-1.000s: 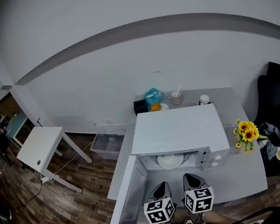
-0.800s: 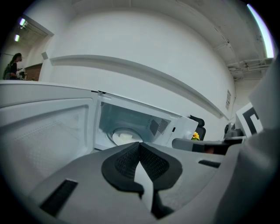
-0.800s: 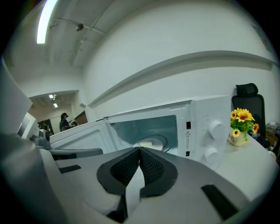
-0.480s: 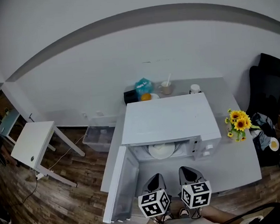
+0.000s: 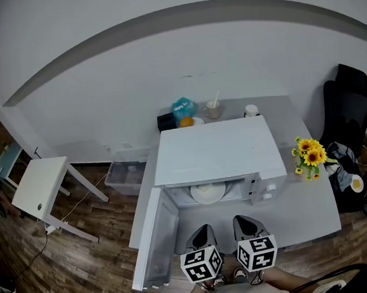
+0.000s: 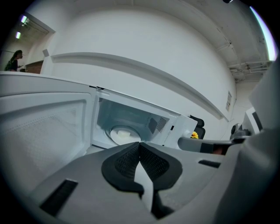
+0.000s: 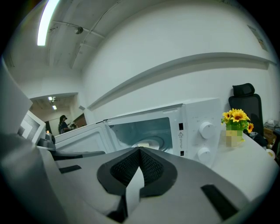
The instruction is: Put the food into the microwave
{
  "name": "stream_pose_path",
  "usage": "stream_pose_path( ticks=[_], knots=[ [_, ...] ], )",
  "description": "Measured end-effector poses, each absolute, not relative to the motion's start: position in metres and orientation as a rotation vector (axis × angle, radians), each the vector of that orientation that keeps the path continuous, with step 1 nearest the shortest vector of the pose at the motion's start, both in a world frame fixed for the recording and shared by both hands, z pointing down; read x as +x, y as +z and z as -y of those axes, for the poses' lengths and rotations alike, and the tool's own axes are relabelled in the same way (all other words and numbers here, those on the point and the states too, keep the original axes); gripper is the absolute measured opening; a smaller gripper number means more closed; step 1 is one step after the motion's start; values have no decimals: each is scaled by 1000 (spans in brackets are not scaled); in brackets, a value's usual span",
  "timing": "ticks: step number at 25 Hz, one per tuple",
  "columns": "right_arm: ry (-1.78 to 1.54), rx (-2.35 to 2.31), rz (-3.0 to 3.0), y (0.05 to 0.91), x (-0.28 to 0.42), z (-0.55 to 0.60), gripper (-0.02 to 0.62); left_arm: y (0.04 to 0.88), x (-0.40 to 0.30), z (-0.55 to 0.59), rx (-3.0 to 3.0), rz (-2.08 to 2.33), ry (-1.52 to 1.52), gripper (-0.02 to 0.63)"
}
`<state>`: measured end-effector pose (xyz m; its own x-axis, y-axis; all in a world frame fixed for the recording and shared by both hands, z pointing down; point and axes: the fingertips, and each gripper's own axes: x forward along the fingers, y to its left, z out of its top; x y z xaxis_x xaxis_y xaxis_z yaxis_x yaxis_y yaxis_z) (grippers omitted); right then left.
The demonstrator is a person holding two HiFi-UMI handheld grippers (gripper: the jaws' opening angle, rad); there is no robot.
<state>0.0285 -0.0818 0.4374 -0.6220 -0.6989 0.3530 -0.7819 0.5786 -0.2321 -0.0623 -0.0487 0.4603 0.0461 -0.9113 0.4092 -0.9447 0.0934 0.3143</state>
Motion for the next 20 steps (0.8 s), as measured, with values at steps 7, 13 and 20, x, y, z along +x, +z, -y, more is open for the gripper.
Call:
stream_pose_path(
  ticks=[7, 13, 20],
  knots=[
    [550, 1237, 2577, 441, 30, 83, 15, 462, -61, 49, 1819, 1861, 99, 5],
    [557, 1249, 2570, 443, 33, 87, 15, 463, -60, 51, 1824, 1860, 106, 5],
    [558, 1248, 2570, 444, 31, 95, 15, 464, -62, 59, 1819, 1862, 106, 5]
  ],
)
